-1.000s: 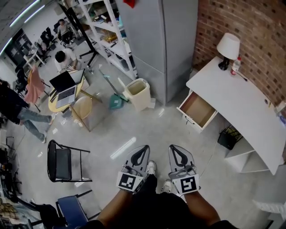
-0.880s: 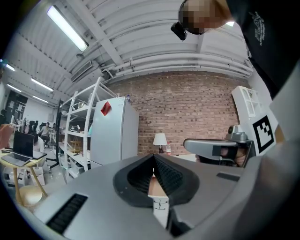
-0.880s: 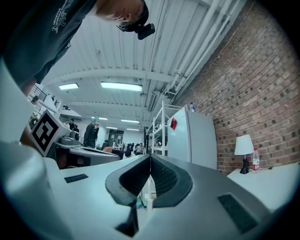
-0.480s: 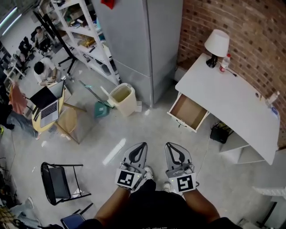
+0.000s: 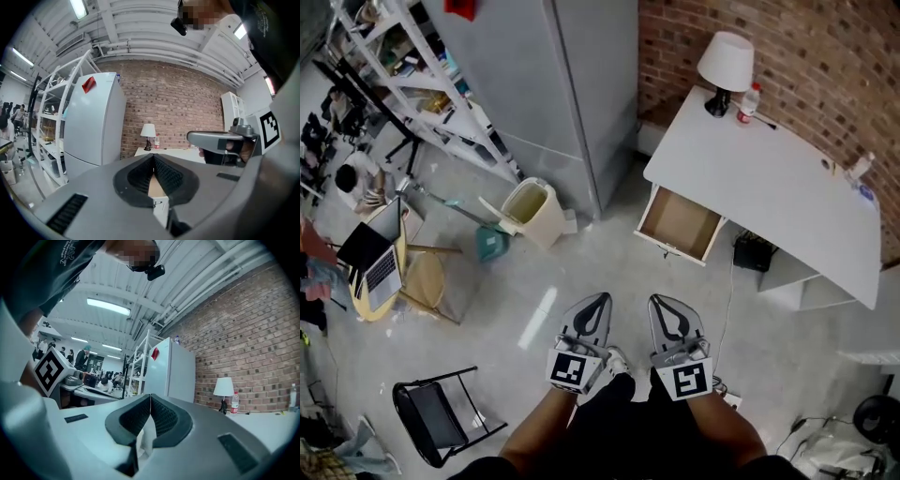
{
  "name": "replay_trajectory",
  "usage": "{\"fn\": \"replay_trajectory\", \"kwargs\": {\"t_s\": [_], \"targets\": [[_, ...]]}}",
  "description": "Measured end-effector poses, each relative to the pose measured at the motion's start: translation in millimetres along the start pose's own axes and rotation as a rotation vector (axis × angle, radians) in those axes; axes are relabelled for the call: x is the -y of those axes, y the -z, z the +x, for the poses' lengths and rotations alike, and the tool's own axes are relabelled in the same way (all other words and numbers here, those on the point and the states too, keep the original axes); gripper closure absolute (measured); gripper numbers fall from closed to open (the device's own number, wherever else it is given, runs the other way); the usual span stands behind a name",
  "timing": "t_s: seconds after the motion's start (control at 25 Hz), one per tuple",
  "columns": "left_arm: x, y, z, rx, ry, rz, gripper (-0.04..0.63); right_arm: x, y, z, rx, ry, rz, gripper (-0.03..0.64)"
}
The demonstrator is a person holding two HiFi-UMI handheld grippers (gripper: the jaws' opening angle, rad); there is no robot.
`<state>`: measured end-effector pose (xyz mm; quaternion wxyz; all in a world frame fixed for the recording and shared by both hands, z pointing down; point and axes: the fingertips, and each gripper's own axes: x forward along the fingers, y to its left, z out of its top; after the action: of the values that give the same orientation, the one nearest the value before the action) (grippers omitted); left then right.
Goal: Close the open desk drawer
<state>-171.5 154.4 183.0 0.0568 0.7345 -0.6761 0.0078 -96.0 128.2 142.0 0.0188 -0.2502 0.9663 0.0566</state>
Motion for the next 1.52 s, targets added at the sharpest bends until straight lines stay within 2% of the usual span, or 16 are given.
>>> {"fn": "replay_trajectory", "kwargs": {"t_s": [0.16, 0.52, 0.8, 0.96, 1.12, 1.28, 1.52], "targets": [[6, 14, 34, -0.023, 0.04, 0.012, 0.591, 27, 18, 7, -0.014, 0.057, 0.039, 0.589], [33, 52, 105, -0.069, 0.104, 0.009, 0.591, 86, 65, 7, -0.07, 0.124, 0.079, 0.589], [31, 81, 143, -0.077, 0.044, 0.017, 0.591, 117, 113, 5, -0.117, 0.131, 0.09, 0.589], [21, 115, 163, -0.088, 0.059, 0.003, 0.591, 128, 150, 15, -0.143, 0.158, 0.11, 0.589], [9, 160, 187, -0.143, 0.114, 0.049, 0.591, 135, 184, 31, -0.143, 0.183, 0.036, 0.589], [-1, 193, 210, -0.097, 0.146, 0.047, 0.591, 139, 212, 46, -0.11, 0.213, 0.001, 0.59], [-6, 258, 211, -0.102, 0.167, 0.022, 0.591, 117, 279, 44, -0.127, 0.221, 0.015, 0.589]]}}
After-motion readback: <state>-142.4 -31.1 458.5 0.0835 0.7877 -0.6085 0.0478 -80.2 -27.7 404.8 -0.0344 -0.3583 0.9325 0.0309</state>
